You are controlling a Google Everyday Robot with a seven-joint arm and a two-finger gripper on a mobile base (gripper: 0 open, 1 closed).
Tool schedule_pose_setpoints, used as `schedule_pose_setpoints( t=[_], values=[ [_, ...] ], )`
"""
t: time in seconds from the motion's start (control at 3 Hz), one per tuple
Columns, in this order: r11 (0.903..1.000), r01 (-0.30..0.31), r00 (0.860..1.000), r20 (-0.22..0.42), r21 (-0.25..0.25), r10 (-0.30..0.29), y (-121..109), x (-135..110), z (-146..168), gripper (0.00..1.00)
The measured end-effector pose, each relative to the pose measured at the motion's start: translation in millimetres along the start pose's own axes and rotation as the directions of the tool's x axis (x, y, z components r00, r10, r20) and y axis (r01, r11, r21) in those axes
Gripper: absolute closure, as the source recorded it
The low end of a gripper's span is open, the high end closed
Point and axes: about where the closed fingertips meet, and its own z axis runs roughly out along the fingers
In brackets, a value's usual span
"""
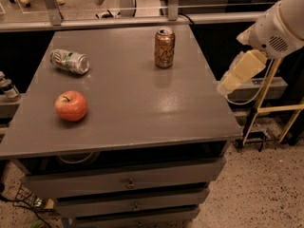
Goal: Knock orange can over
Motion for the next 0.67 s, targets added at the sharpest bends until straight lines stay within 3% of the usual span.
schedule_pose_setpoints(
  t=[0.33, 0.67],
  values=[
    [0.9999, -0.016, 0.999, 0.037, 0.002, 0.016, -12, -12, 17, 0.0],
    [0.9973, -0.074, 0.993, 0.088, 0.001, 0.073, -31, -25, 47, 0.0]
  ],
)
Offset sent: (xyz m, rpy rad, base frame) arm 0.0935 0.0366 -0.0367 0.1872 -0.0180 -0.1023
